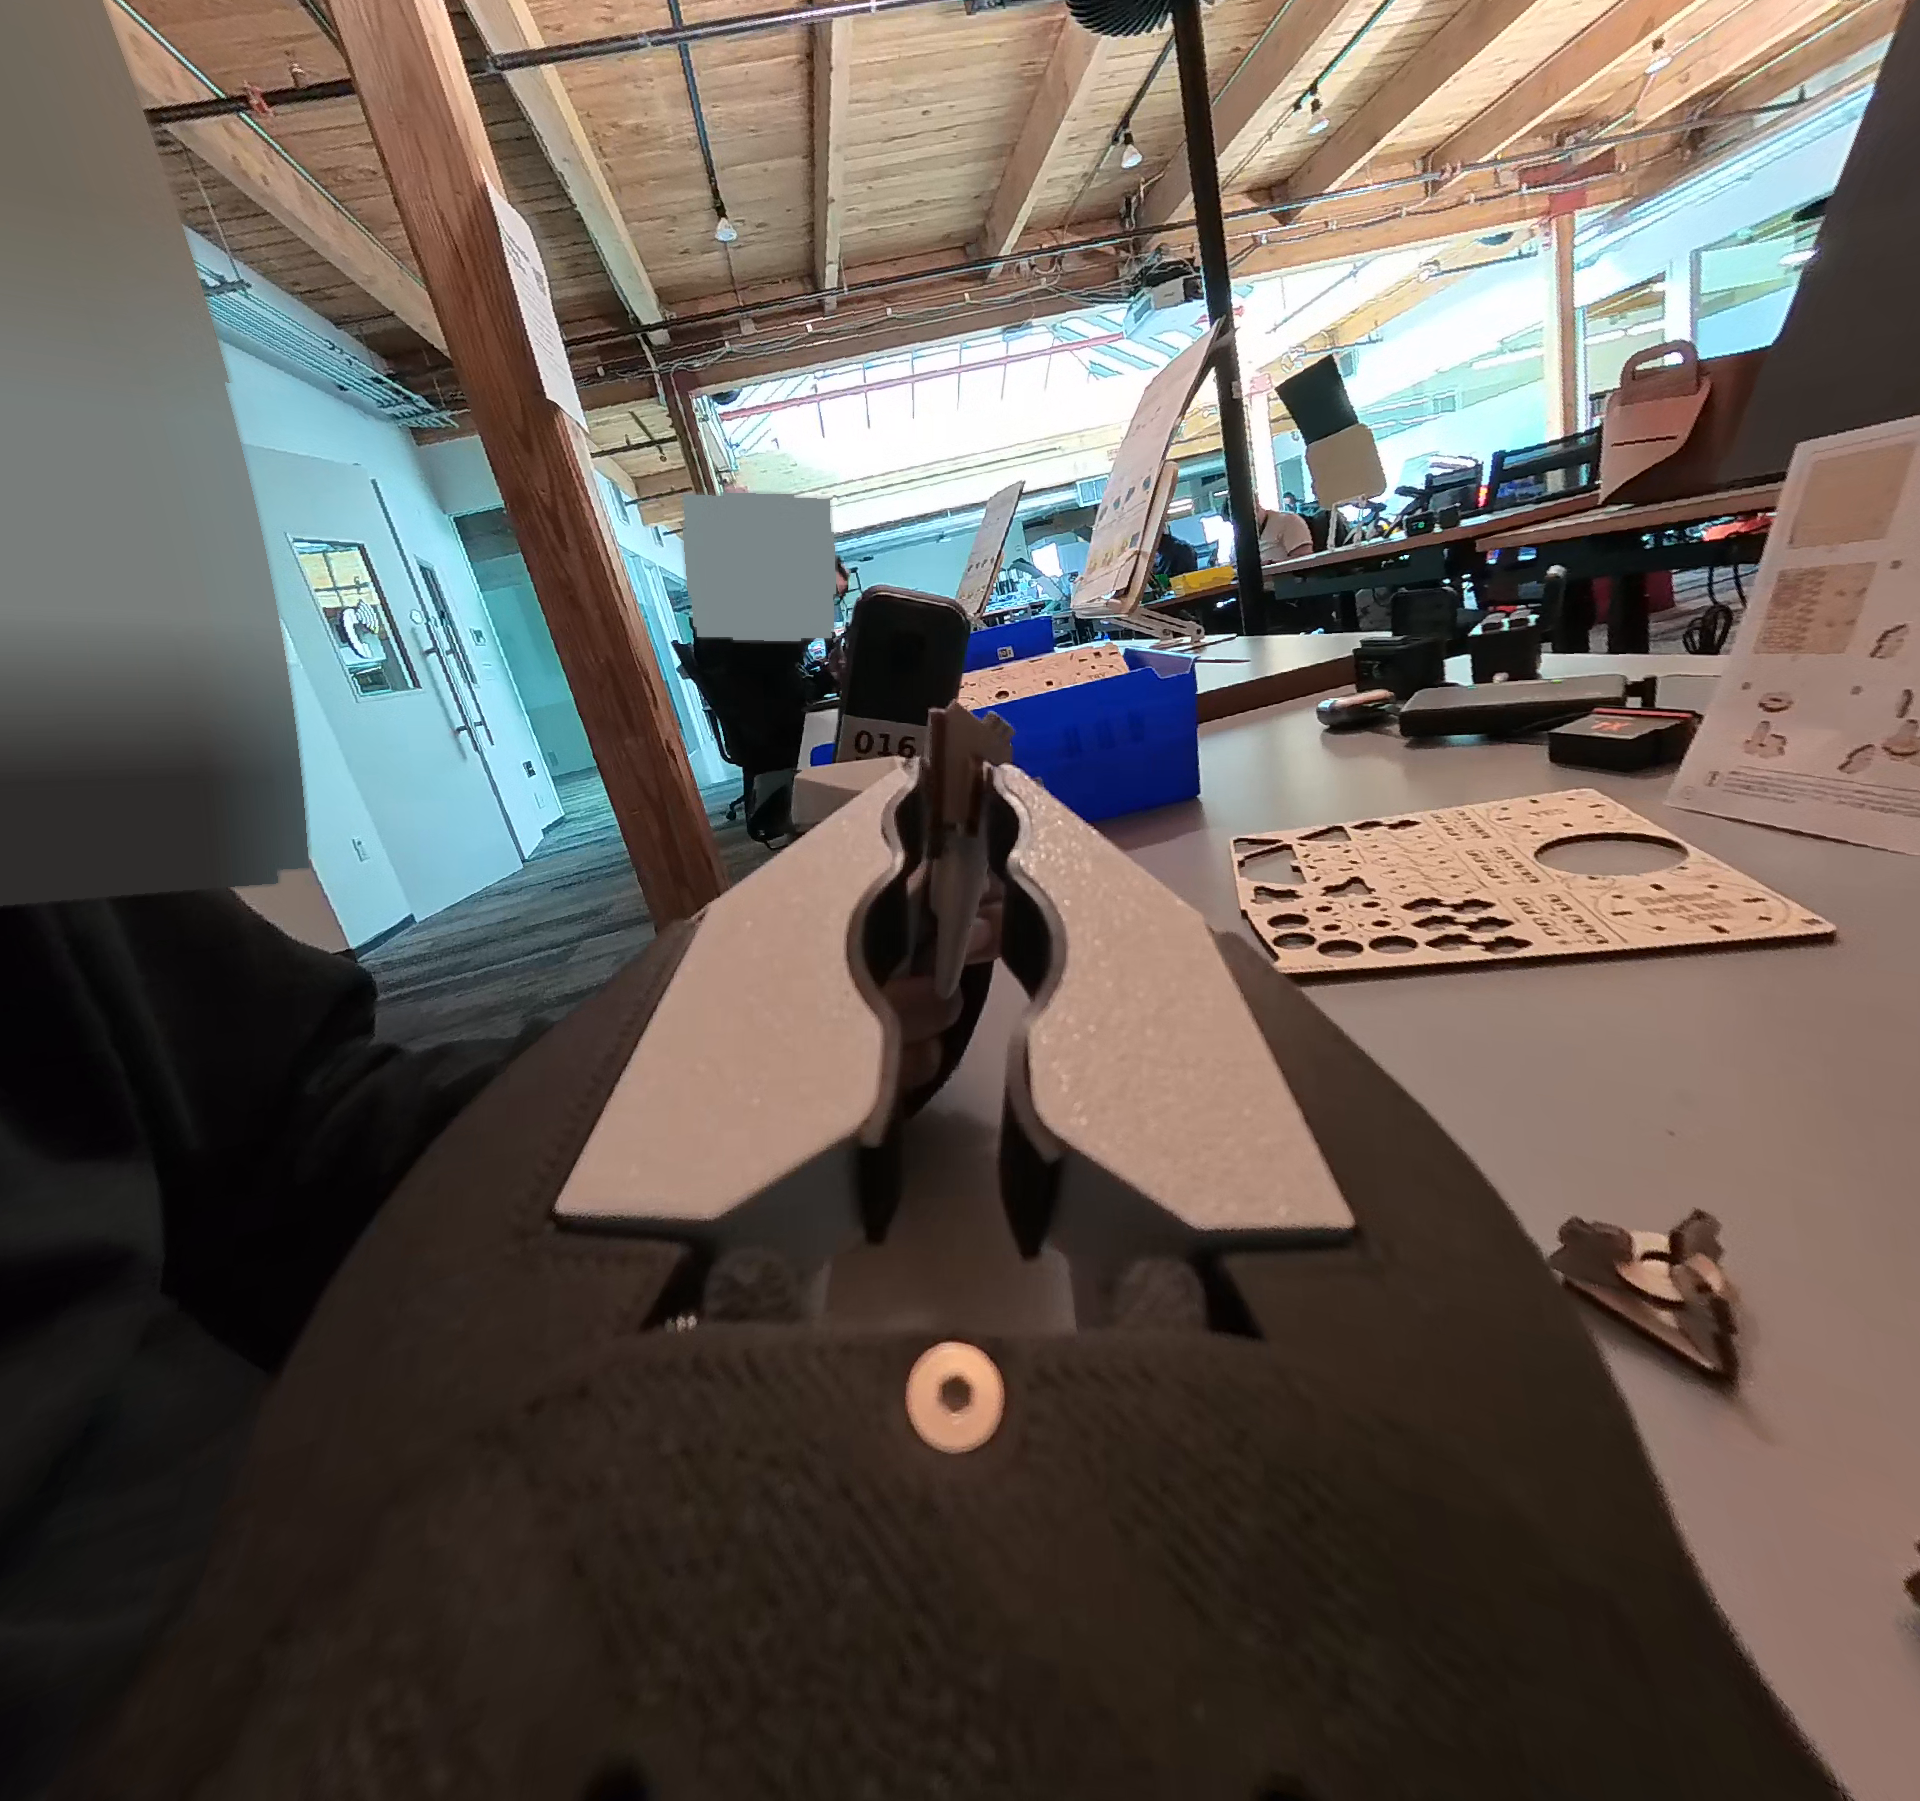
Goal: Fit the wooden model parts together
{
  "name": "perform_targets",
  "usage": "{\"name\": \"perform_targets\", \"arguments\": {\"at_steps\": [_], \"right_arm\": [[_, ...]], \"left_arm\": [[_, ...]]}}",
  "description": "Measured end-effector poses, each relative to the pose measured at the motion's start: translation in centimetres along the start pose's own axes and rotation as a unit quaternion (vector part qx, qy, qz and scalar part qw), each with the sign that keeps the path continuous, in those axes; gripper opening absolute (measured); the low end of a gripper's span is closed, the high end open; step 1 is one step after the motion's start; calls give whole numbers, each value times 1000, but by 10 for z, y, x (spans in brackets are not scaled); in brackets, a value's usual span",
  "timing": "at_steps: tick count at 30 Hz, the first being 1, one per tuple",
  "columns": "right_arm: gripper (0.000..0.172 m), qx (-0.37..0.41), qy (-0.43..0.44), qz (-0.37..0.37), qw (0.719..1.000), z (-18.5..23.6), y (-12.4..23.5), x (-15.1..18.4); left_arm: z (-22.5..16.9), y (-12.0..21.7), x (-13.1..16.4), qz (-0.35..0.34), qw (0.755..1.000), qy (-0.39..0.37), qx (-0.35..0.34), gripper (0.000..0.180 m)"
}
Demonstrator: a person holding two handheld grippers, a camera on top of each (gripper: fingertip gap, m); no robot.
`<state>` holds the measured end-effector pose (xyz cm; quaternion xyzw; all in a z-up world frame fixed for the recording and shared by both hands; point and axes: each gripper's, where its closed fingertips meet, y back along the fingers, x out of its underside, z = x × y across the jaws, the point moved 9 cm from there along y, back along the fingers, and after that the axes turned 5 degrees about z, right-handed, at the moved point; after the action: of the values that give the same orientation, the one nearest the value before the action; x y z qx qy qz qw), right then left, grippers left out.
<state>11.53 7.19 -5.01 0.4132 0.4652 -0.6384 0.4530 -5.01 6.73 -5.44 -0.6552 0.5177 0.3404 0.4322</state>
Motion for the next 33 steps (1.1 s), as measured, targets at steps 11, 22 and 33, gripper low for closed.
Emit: {"name": "perform_targets", "arguments": {"at_steps": [11, 22, 33], "right_arm": [[9, -18, 48, 8, 999, 12, -3, 0], [10, -76, 2, -22, 997, 12, 1, -2], [10, -74, 2, -19, 997, 12, 0, -1]], "left_arm": [[-7, 0, -2, -9, 999, -16, 45, 7], [-9, -3, -1, 3, 997, -17, 72, 7], [-7, -2, -2, -6, 997, -9, 76, 7]]}}
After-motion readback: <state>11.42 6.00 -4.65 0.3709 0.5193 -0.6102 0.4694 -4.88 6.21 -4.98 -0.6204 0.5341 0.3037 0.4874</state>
